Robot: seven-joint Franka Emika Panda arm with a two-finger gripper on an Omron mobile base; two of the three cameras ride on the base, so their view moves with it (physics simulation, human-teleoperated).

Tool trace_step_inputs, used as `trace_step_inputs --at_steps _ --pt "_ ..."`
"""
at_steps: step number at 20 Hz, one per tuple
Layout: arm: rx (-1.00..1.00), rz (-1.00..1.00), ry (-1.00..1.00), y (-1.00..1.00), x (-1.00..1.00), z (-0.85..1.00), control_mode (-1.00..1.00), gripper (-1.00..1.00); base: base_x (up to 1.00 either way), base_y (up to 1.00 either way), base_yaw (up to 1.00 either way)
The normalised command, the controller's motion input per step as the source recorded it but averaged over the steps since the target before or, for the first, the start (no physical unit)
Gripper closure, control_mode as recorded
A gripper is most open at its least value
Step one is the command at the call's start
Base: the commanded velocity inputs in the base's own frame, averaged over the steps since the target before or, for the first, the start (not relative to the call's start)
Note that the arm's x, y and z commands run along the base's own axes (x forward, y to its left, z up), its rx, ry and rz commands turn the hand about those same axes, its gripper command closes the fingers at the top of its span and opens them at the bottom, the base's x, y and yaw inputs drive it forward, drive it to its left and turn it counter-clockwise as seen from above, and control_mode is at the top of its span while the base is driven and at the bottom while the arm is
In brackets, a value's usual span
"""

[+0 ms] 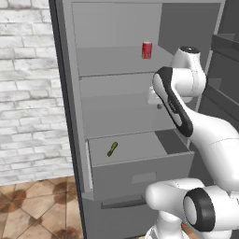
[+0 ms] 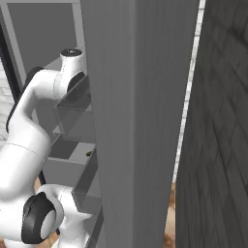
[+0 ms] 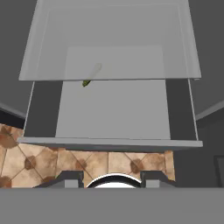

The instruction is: Fully open the fridge drawer.

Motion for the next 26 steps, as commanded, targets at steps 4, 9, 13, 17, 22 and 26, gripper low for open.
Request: trace_step_inputs --at_steps 4,9,13,17,22,26 --pt "-0.01 0.01 0.0 0.0 -0.16 0.0 -1.0 -1.0 0.0 0.0 0.0" --pt "-0.06 0.09 0.0 0.25 -0.42 -0.24 -1.0 -1.0 0.0 0.0 0.0" --pt "-0.26 0.29 0.0 0.58 -0.14 -0.93 -1.0 -1.0 0.0 0.0 0.0" --pt "-0.26 0.35 0.01 0.49 -0.02 -1.0 -1.0 -1.0 0.0 0.0 0.0" --pt "-0.1 0.32 0.09 0.33 0.02 -0.84 -1.0 -1.0 0.0 0.0 0.0" --pt "0.0 0.22 0.09 0.24 0.27 -0.52 -1.0 -1.0 0.0 0.0 0.0"
